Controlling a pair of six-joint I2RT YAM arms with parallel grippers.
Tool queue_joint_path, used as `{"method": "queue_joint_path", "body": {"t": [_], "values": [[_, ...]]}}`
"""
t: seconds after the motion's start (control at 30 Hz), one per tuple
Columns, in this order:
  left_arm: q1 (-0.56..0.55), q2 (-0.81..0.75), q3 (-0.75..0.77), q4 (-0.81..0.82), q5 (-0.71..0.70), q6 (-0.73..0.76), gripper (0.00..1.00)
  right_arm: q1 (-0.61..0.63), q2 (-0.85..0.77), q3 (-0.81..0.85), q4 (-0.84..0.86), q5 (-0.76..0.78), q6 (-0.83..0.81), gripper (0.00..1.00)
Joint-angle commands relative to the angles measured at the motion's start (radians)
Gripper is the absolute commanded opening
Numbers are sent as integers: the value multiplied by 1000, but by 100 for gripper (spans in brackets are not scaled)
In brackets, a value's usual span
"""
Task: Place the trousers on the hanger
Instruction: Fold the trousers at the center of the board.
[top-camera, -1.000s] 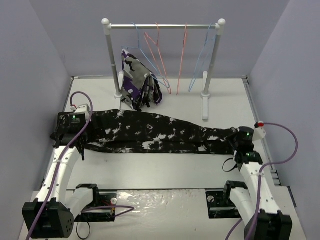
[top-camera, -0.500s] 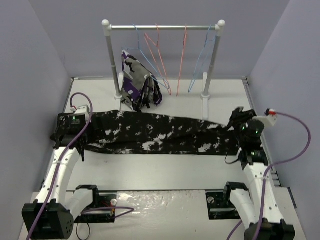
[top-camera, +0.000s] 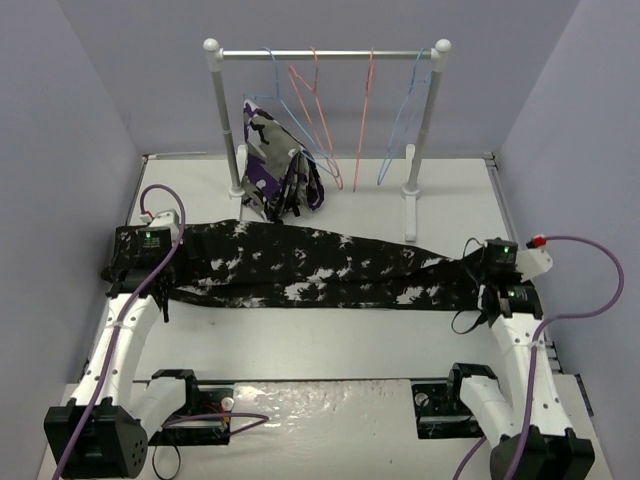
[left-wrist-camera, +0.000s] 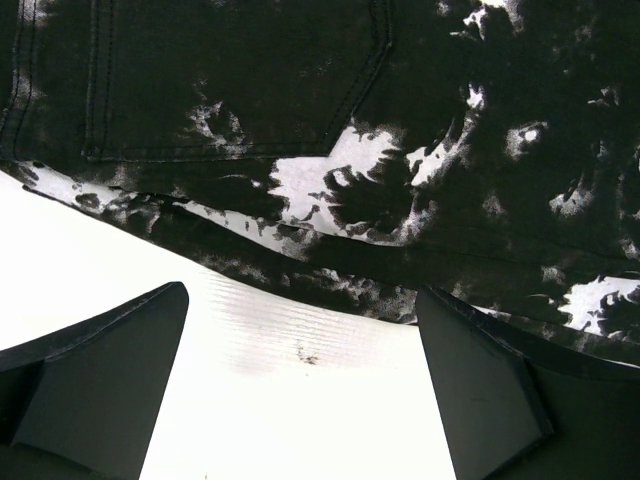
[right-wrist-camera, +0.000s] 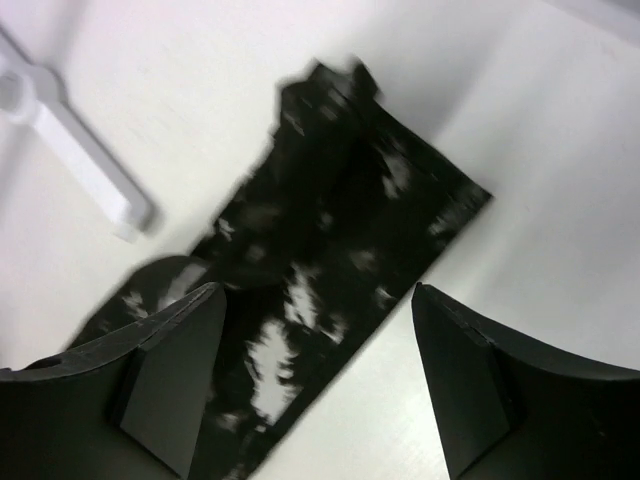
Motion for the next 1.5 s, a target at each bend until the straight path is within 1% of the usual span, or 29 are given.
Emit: {"method": "queue_joint_path", "body": {"t": [0.0, 0.1, 0.2, 0.33, 0.43, 0.57, 0.67, 0.73, 0.87, 0.97, 1.07, 1.23, 1.37, 1.43, 1.47], "values": [[-6, -15, 30, 40, 5, -4, 97, -1, 158, 249, -17, 126, -132, 81], [-6, -20, 30, 43, 12, -3, 97, -8, 359, 413, -51, 141, -228, 90], [-6, -26, 29, 40, 9, -3, 97, -15, 502, 524, -122, 113, -266, 90], [-6, -36, 27, 40, 7, -1, 97, -18, 588, 551, -139, 86, -288, 90], [-6, -43, 26, 43, 8, 0, 97, -44, 628, 546, -147, 95, -320, 90], [-8, -52, 23, 42, 10, 3, 97, -125, 665, 531, -164, 0, -359, 89], [-7, -57, 21, 40, 15, 3, 97, -134, 651, 519, -182, 37, -374, 89], [-6, -59, 21, 40, 18, 2, 97, -170, 644, 509, -190, 32, -384, 89], [-6, -61, 24, 40, 20, 3, 97, -236, 658, 496, -204, -64, -389, 88], [-6, -67, 24, 37, 20, 3, 97, -239, 669, 496, -200, -72, -387, 86], [-6, -72, 24, 35, 21, 3, 97, -242, 679, 496, -198, -91, -378, 81], [-8, -73, 26, 33, 24, 3, 97, -242, 696, 498, -183, -141, -345, 64], [-8, -70, 27, 36, 27, 5, 97, -242, 706, 499, -175, -152, -324, 45], [-8, -68, 27, 33, 26, 3, 97, -242, 710, 489, -171, -162, -316, 39], [-8, -68, 27, 33, 25, 3, 97, -242, 711, 486, -170, -169, -314, 38]]}}
